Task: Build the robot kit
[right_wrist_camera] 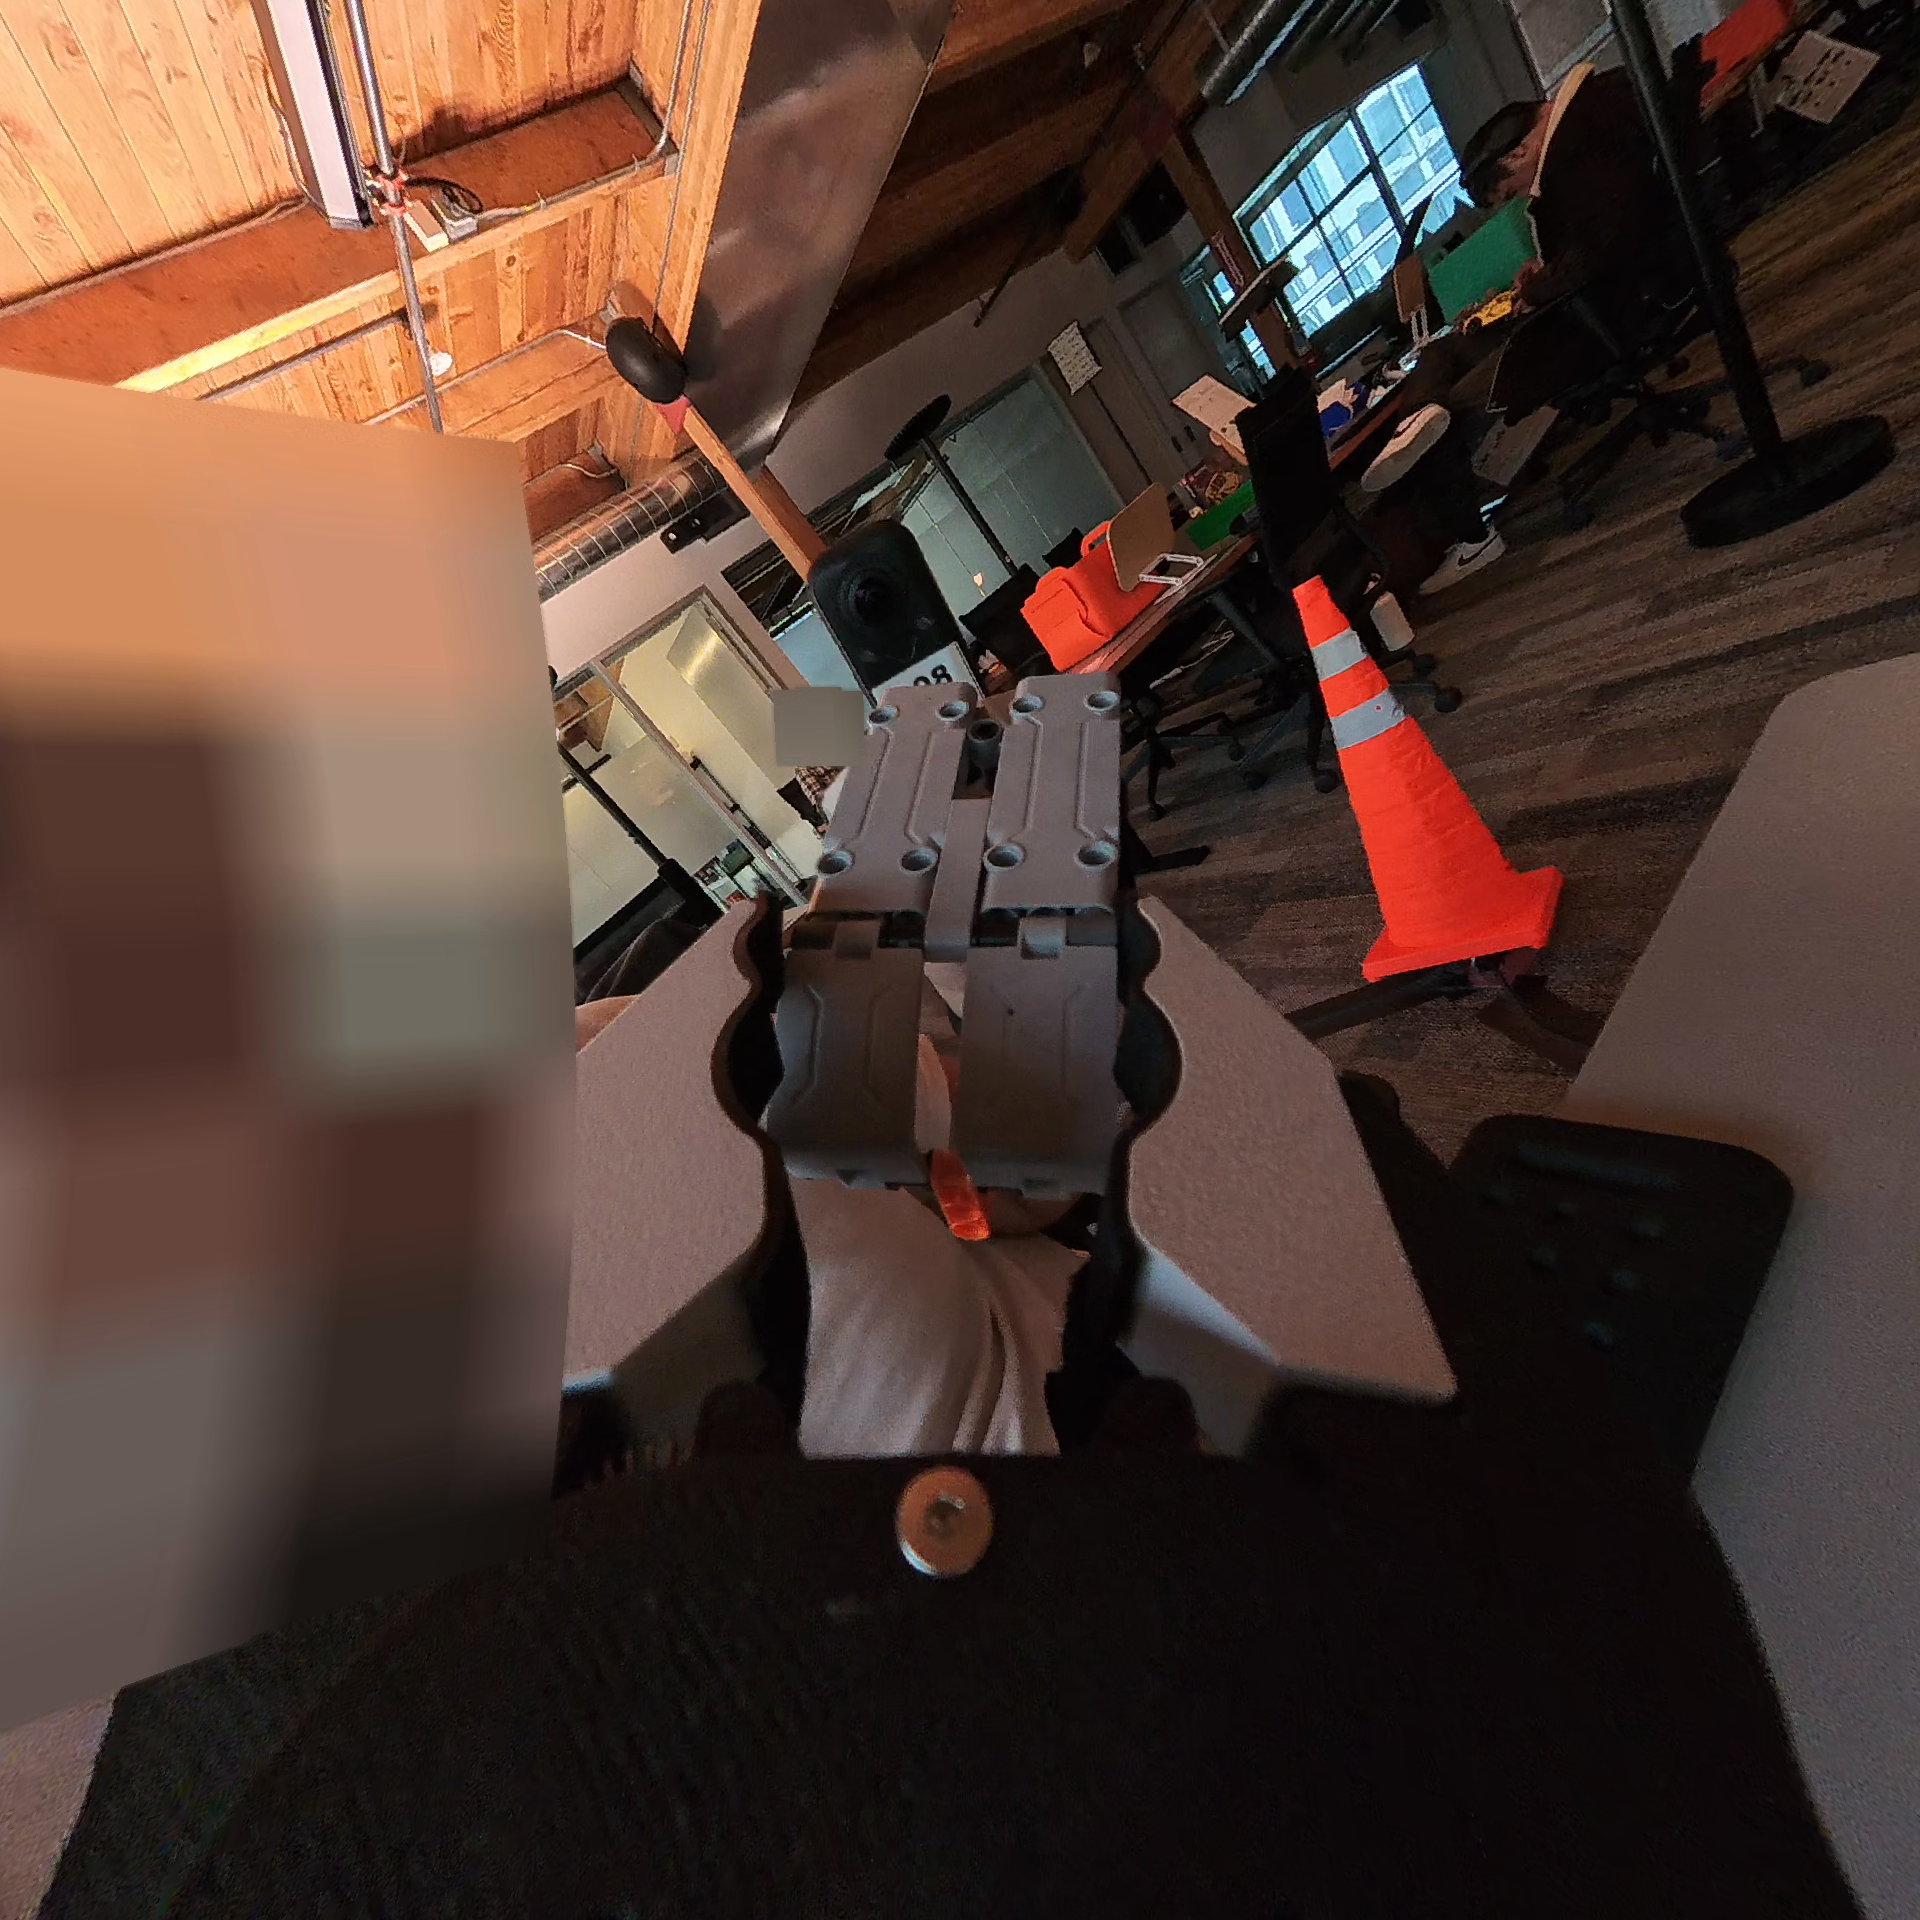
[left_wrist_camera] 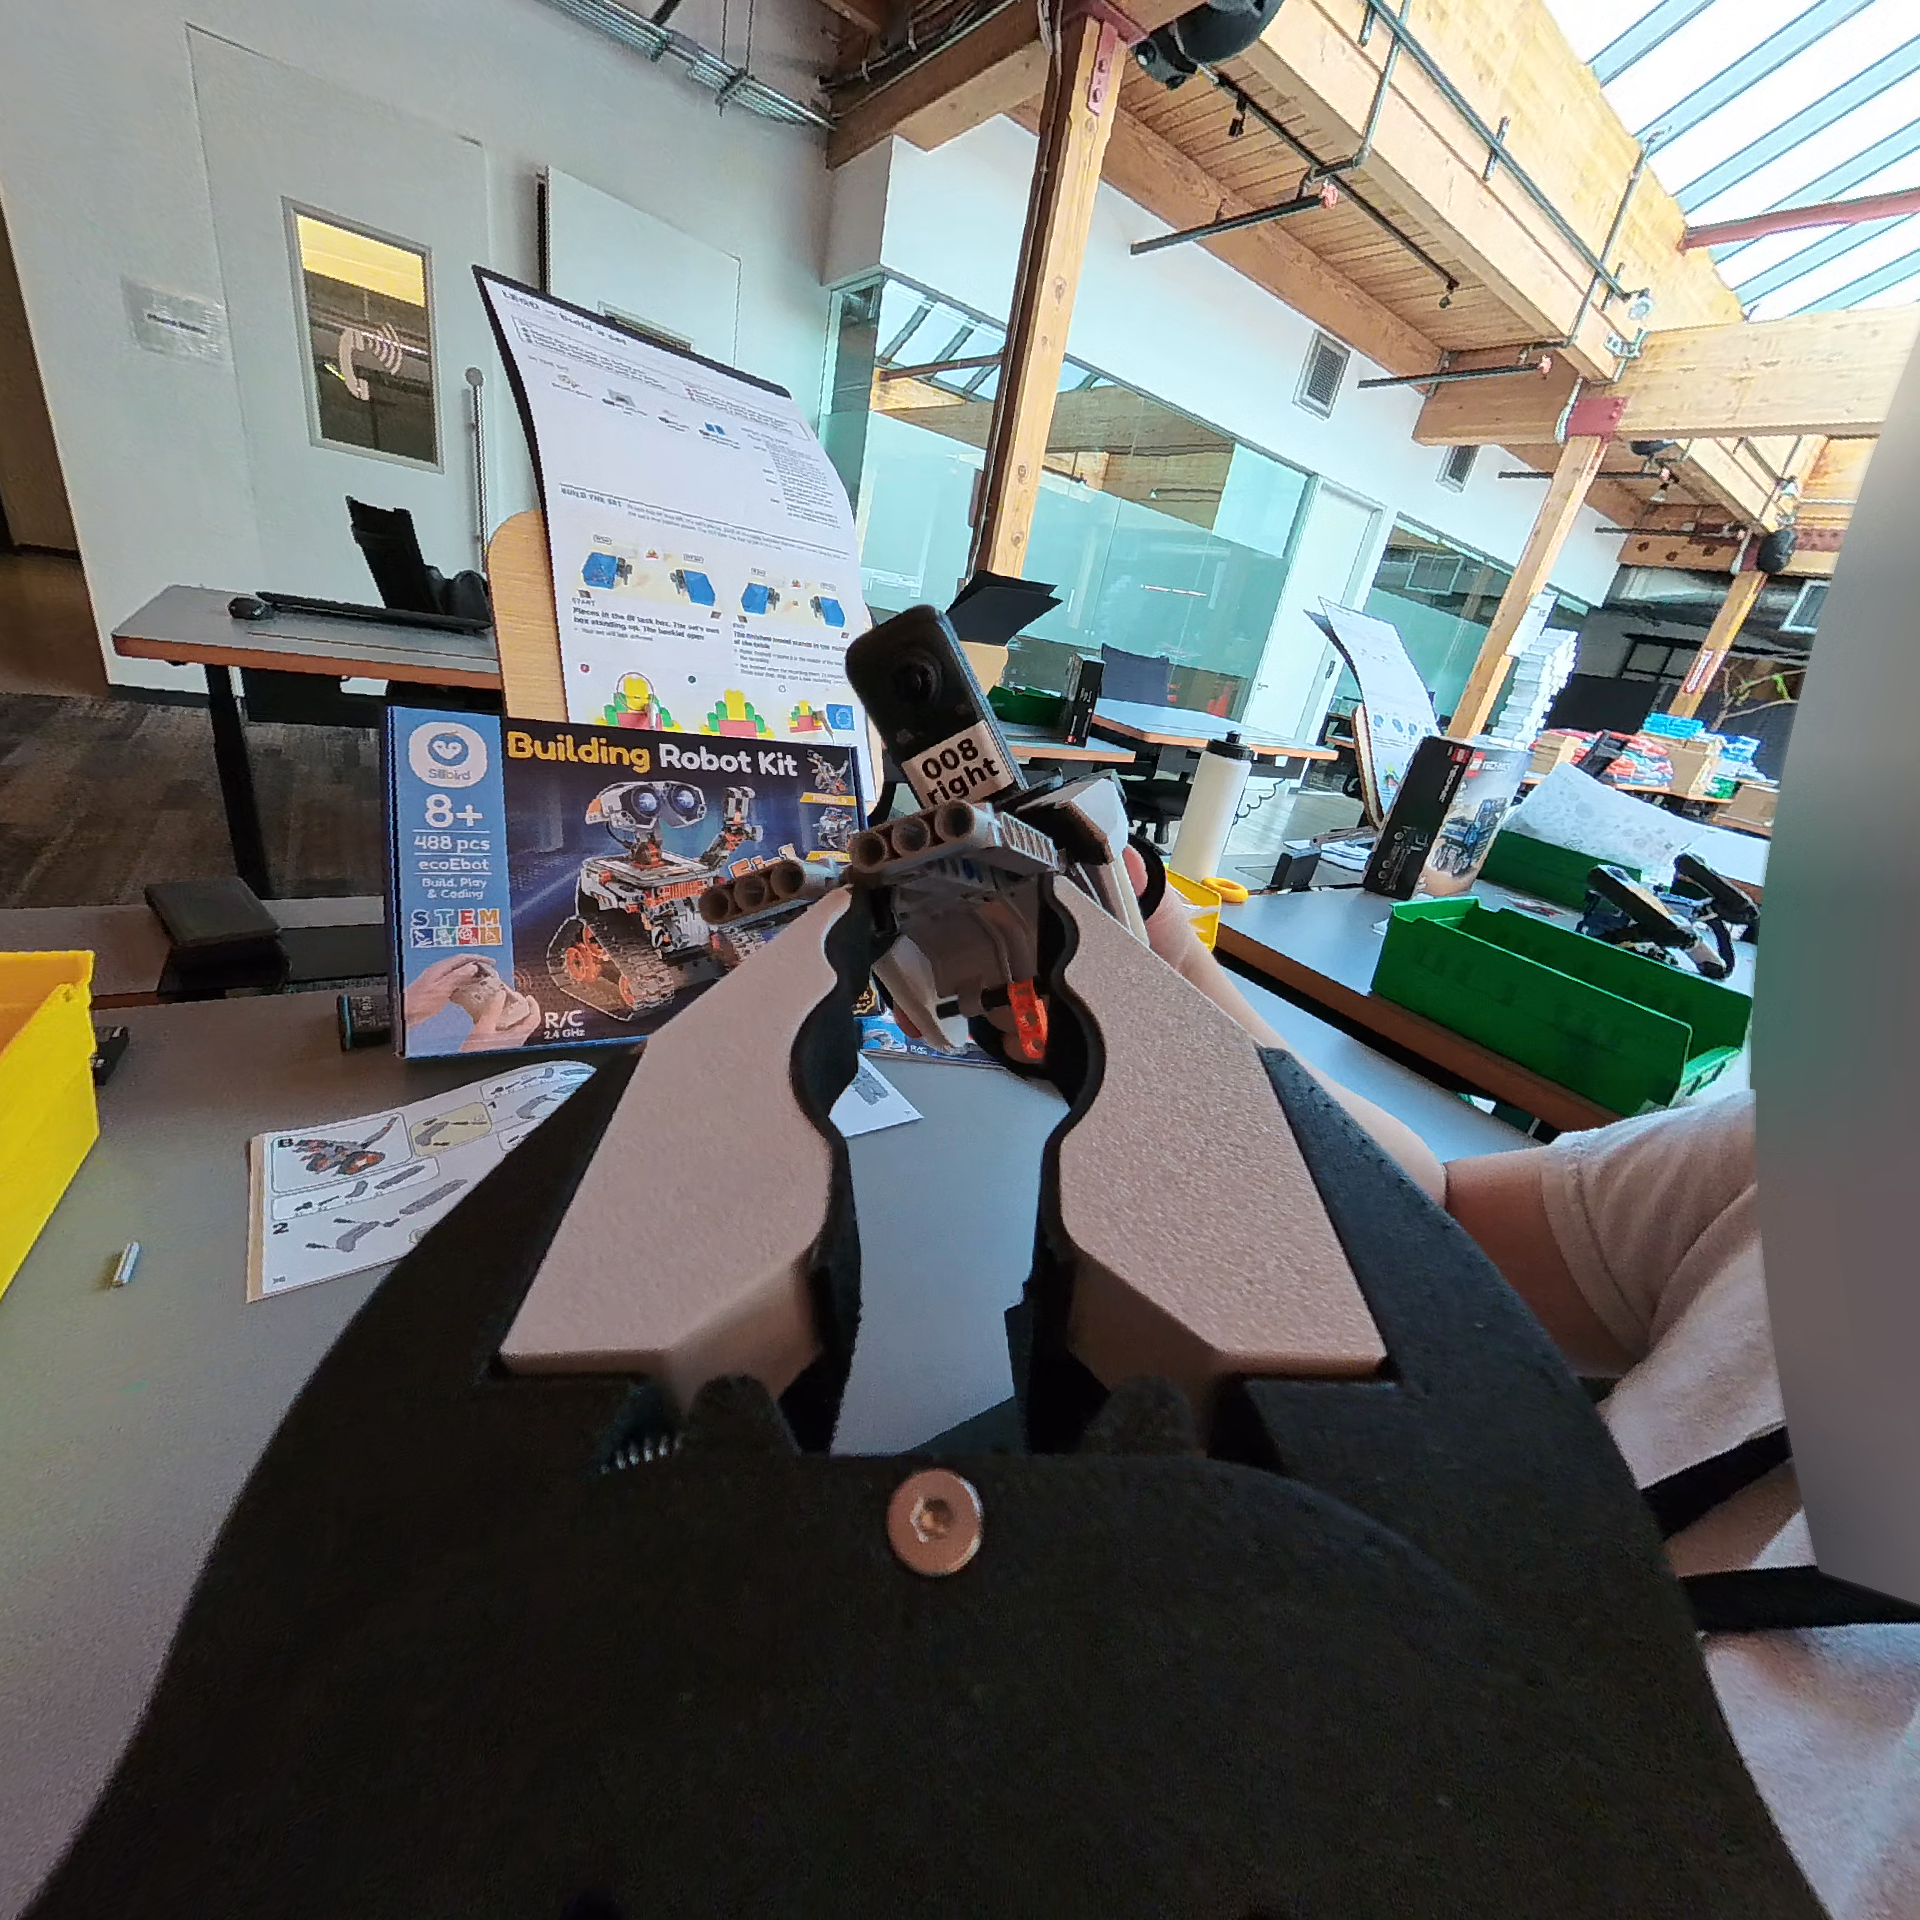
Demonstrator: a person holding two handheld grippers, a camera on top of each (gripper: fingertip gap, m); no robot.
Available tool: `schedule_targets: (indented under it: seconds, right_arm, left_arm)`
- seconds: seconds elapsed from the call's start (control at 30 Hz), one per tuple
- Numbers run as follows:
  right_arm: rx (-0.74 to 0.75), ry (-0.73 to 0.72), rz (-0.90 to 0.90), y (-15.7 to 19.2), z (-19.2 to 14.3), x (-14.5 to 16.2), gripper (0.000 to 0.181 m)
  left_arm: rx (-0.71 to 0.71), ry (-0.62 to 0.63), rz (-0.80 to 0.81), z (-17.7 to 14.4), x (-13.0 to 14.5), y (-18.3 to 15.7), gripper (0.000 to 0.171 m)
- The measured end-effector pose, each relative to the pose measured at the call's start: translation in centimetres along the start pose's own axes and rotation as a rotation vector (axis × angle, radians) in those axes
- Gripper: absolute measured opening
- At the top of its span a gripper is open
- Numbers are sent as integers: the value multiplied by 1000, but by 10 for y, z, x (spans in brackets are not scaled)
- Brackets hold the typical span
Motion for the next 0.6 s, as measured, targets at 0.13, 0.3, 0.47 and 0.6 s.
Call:
schedule_targets:
  seconds: [0.13,0.3,0.47,0.6]
  right_arm:
    - [-8,10,-17,2,0,0,64]
    - [7,2,-108,6,0,-3,64]
    - [-42,-91,-205,11,5,-7,64]
    - [-42,19,-380,21,20,0,64]
  left_arm:
    - [0,-4,2,0,0,-2,28]
    - [10,-33,-12,0,0,-5,35]
    - [-33,-59,35,5,8,-6,64]
    - [126,-183,86,12,16,-16,94]
Point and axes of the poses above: each gripper's, where its closed fingertips meet, z out along the fingers, x out of its underside, y = z × x across the jaws, the point moved 10 cm from there along -z, back along the fingers, and after that the axes turned 11 degrees about -x, right-handed, at the moved point
